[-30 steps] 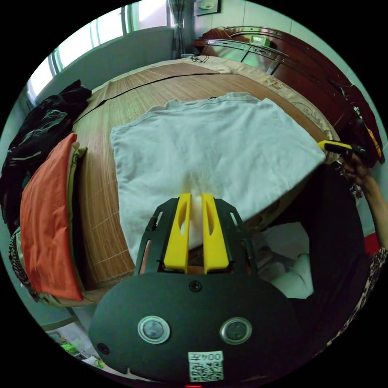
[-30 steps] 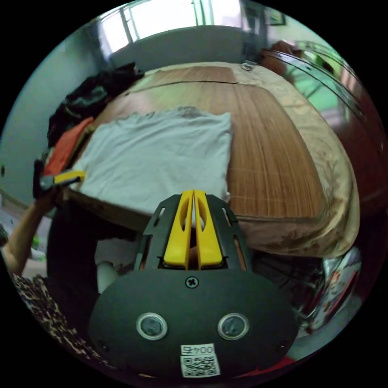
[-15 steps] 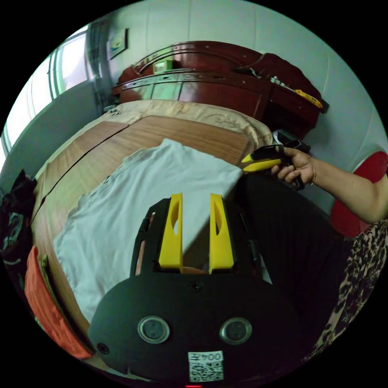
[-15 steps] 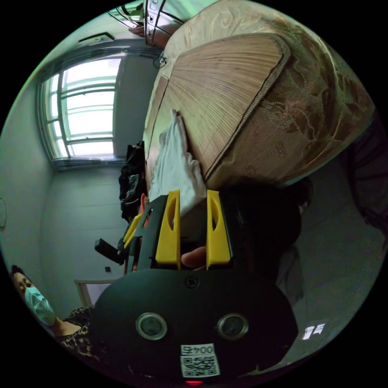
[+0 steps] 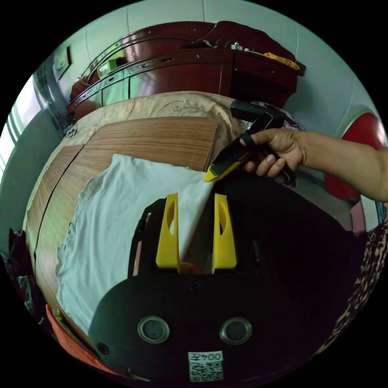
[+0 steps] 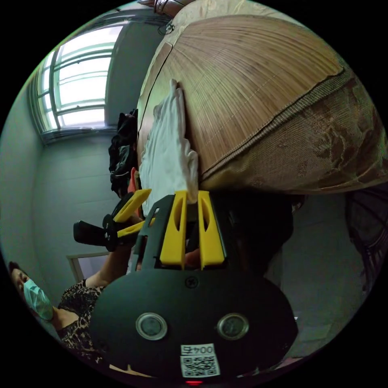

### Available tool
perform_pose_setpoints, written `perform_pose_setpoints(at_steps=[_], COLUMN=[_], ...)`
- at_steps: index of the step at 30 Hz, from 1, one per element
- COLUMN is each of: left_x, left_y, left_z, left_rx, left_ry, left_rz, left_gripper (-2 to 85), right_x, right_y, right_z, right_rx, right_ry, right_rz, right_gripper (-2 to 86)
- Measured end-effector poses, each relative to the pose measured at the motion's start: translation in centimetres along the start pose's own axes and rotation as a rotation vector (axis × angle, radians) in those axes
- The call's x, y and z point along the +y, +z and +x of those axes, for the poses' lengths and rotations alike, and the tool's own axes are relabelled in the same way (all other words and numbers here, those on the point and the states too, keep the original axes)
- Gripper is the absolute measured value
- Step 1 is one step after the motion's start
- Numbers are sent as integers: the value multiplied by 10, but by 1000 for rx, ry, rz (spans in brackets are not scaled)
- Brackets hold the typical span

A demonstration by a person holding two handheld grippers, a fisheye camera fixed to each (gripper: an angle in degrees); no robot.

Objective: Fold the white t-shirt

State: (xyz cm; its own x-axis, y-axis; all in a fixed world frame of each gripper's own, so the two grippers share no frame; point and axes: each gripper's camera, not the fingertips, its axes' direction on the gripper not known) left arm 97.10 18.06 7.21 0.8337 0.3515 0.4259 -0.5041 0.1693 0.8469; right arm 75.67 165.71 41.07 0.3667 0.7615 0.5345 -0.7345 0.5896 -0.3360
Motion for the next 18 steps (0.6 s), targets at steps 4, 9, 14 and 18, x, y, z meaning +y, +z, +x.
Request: perform_pose_setpoints(at_steps=[4, 9, 14, 18], left_x=[-31, -58, -67, -59], left_y=[11, 22, 24, 8], left_z=[37, 80, 92, 84], left_rx=[-63, -227, -384, -356], left_ry=[71, 178, 134, 12], left_rz=[-26, -63, -71, -24], left_gripper=[137, 129, 60, 35], right_x=[-5, -21, -38, -58], right_y=[-14, -23, -26, -36], right_z=[-7, -27, -45, -48], right_rx=[-48, -83, -99, -138], right_ry=[-26, -72, -134, -138], right_rz=[32, 12, 3, 51], right_gripper=[44, 41, 51, 119])
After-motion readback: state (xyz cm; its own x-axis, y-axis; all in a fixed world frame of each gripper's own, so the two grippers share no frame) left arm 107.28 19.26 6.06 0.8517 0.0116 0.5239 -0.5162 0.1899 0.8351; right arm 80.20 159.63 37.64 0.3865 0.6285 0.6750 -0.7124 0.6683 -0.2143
